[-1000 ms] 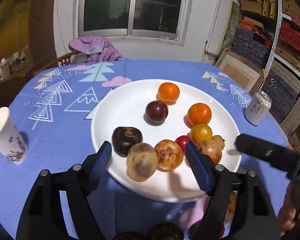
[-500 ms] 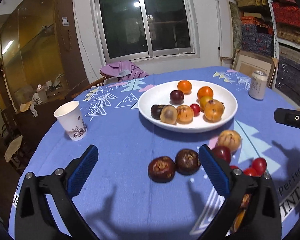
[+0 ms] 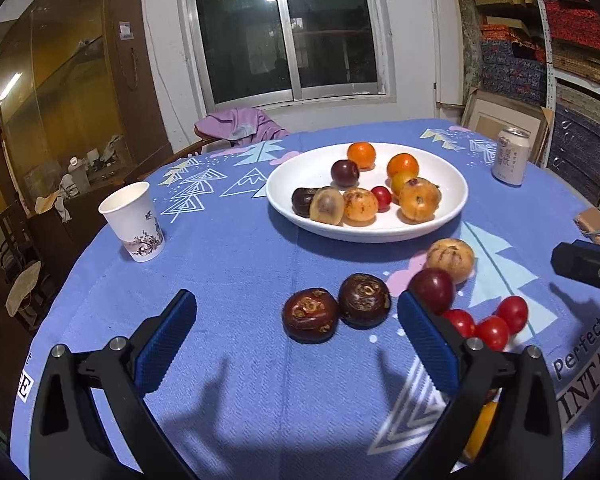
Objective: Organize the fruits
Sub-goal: 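Move the open left tool over a pale potato-like fruit on the cloth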
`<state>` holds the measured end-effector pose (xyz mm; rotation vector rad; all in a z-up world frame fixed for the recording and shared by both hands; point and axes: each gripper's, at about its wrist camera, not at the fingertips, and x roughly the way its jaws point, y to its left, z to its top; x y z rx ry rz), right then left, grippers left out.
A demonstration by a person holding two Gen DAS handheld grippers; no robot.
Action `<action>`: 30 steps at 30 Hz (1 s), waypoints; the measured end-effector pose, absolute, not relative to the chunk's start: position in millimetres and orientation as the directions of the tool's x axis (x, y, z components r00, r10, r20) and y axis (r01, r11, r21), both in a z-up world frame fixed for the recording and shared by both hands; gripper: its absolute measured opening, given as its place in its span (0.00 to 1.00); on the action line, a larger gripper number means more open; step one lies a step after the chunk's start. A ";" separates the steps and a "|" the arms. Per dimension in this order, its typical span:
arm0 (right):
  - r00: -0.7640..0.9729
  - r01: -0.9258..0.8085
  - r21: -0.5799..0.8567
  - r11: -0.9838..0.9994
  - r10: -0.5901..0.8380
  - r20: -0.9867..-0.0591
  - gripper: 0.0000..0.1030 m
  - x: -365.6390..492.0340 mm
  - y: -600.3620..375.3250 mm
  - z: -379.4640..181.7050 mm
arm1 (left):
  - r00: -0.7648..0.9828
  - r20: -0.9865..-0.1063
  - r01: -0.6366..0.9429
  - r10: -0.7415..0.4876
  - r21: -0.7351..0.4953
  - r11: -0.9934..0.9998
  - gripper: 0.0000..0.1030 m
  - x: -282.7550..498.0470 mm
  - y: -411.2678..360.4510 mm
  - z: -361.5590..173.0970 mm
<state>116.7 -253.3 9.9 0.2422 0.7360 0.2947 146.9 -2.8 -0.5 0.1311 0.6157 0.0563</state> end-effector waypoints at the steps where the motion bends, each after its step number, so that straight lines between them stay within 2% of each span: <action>1: 0.701 -0.174 0.319 0.932 0.345 -0.624 0.86 114.1 -254.7 8.1 | 0.814 -0.577 0.005 0.072 0.131 0.991 0.96 141.5 -6.1 -0.3; 7: 0.699 -0.153 0.328 0.932 0.336 -0.631 0.87 103.0 -261.2 2.4 | 0.784 -0.613 0.182 -0.097 0.079 0.980 0.96 97.2 -32.8 -3.5; 9: 0.708 -0.139 0.331 0.934 0.327 -0.626 0.91 103.2 -264.2 3.4 | 0.768 -0.625 0.238 -0.140 0.075 0.968 0.96 85.4 -41.8 -6.5; 11: 0.713 -0.122 0.338 0.933 0.319 -0.624 0.92 103.8 -267.3 3.9 | 0.744 -0.642 0.300 -0.186 0.072 0.951 0.96 76.2 -53.2 -10.5; 16: 0.711 -0.110 0.365 0.924 0.330 -0.621 0.92 104.1 -272.1 4.9 | 0.733 -0.658 0.327 -0.173 0.117 0.938 0.96 67.0 -66.8 -16.9; 19: 0.708 -0.113 0.365 0.924 0.333 -0.623 0.92 103.9 -272.6 4.8 | 0.676 -0.724 0.302 -0.138 0.101 0.948 0.96 76.3 -61.6 -26.7; 22: 0.705 -0.112 0.370 0.922 0.336 -0.624 0.92 104.2 -273.8 5.6 | 0.637 -0.746 0.330 -0.192 0.039 0.943 0.96 78.5 -47.6 -26.3; 26: 0.697 -0.102 0.395 0.913 0.349 -0.626 0.92 105.3 -276.0 5.0 | 0.631 -0.741 0.422 -0.229 0.081 0.903 0.96 51.9 -36.8 -22.1; 30: 0.696 -0.106 0.402 0.910 0.356 -0.623 0.92 104.6 -275.9 5.3 | 0.656 -0.727 0.414 -0.204 0.120 0.902 0.96 27.2 -23.4 -15.9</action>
